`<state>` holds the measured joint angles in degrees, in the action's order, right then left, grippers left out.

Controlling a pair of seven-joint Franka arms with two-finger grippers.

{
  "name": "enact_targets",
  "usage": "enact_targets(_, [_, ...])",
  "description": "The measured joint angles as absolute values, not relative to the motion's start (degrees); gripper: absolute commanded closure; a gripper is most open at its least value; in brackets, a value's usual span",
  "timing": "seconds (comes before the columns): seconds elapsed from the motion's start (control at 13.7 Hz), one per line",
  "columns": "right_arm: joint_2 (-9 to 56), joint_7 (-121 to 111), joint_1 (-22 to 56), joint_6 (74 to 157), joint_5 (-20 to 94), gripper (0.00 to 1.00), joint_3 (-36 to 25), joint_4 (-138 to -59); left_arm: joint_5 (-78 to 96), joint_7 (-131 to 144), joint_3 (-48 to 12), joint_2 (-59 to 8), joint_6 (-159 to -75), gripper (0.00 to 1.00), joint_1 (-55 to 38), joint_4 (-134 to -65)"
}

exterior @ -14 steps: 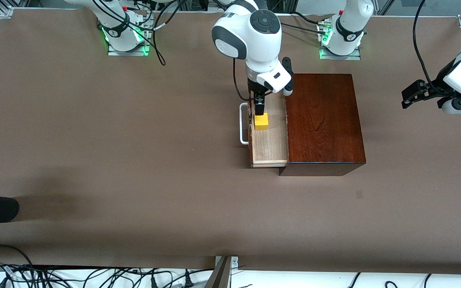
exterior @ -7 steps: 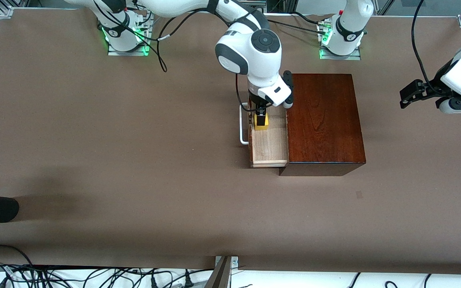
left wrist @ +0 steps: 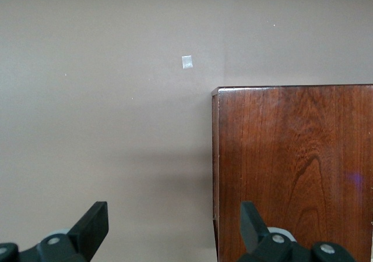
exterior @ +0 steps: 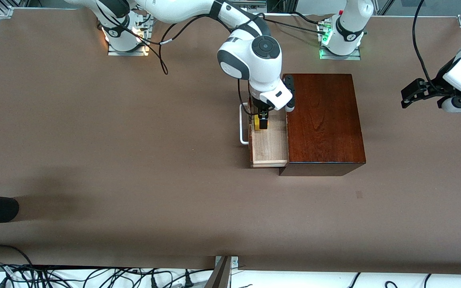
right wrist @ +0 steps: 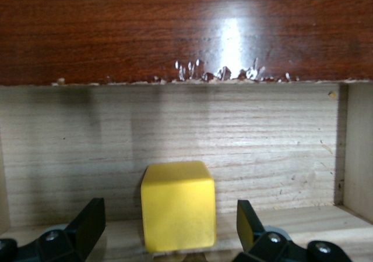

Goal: Open drawer, take yellow block, close drawer
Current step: 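Lower the right gripper and grasp the yellow cube, then lift the cube with the right gripper while the left gripper reaches the drawer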

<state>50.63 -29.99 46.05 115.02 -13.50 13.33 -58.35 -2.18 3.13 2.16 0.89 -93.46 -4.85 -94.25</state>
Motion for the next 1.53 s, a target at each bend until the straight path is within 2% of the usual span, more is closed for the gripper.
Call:
enact_targets(0.22, [51.7, -30.0, 46.0, 115.6, -13.5, 0.03, 13.3, -58.3, -2.2, 3.1, 2.1, 0.9, -93.5, 0.00, -4.9, -93.8])
enact_targets(0.29, [52.0, -30.0, 46.0, 115.7, -13.5, 0.12, 13.3, -58.3, -2.2, 3.1, 2.1, 0.9, -93.5, 0.00, -5.0, -93.8])
enact_targets(0.51, [52.3, -30.0, 46.0, 115.8, -13.5, 0.79, 13.3, -58.3, -2.2, 3.1, 2.1, 0.9, -93.5, 0.00, -5.0, -93.8])
enact_targets(0.58, [52.3, -30.0, 46.0, 115.8, -13.5, 0.96, 13.3, -58.3, -2.2, 3.1, 2.1, 0.9, -93.5, 0.00, -5.0, -93.8])
enact_targets(0.66, [52.3, -30.0, 46.0, 115.8, -13.5, 1.00, 13.3, -58.2, -2.2, 3.1, 2.1, 0.9, -93.5, 0.00, -5.0, -93.8])
enact_targets(1.09, [51.3, -27.3, 46.2, 113.3, -13.5, 1.00, 13.5, -56.6, -2.2, 3.1, 2.1, 0.9, -93.5, 0.00, -5.0, -93.8])
enact_targets(1.53, [41.2, -23.0, 45.7, 104.4, -12.5, 1.00, 13.6, -54.7, -2.2, 3.1, 2.1, 0.8, -93.4, 0.00, -5.1, -93.8])
